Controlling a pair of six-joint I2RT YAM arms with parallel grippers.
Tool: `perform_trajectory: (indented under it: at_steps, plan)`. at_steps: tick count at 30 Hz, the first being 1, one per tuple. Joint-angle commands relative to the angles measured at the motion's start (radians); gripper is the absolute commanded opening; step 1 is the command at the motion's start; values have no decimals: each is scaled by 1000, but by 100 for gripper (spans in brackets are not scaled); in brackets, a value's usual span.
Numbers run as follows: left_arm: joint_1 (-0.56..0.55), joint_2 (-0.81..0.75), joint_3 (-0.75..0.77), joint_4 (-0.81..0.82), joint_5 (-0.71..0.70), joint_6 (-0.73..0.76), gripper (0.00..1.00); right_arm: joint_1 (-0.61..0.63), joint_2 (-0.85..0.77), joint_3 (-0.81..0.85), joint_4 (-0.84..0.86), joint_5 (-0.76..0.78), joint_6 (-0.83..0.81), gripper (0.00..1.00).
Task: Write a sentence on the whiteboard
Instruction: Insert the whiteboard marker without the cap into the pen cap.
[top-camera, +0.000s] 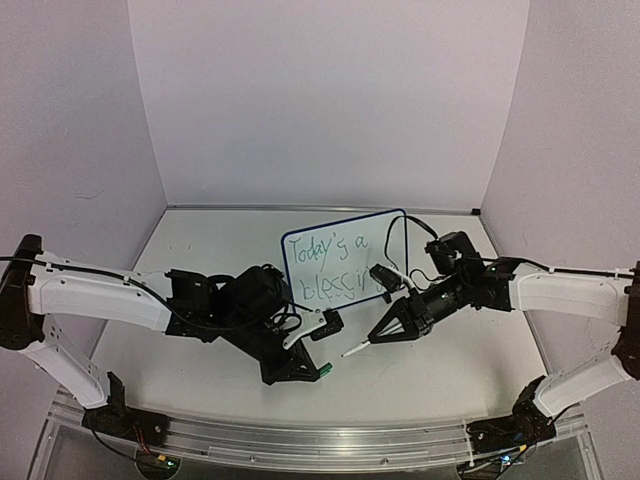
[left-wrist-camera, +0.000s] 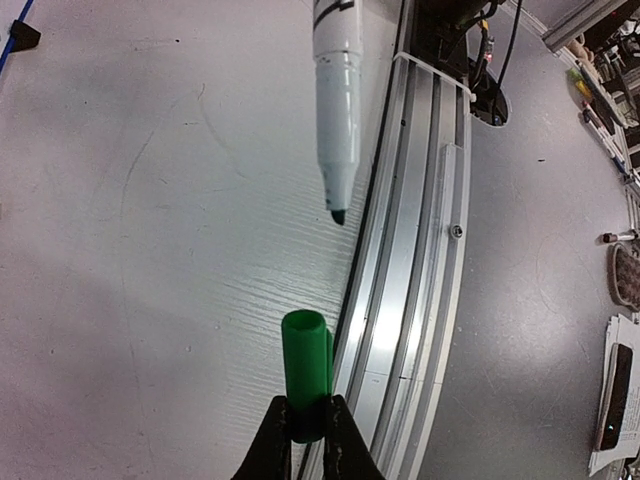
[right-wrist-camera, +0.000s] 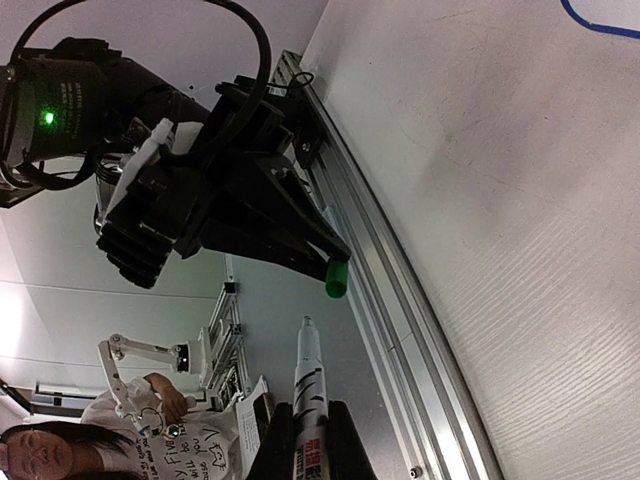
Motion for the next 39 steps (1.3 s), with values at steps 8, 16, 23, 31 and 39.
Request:
perform_trajectory:
  at_steps: [8,16,23,31,39]
  plan:
    - [-12,1,48,23,6,8,0,44,45,49,48,8,-6,0]
    - [-18,0,52,27,6,8,0,57,74,61,55,10,-8,0]
    - [-22,-1,45,36,2,1,0,58,83,64,58,19,-12,0]
    - [-23,-6,43,34,-5,-3,0,59,93,56,57,10,-15,0]
    - [-24,-8,40,38,-17,-10,0,62,93,43,56,-2,-14,0]
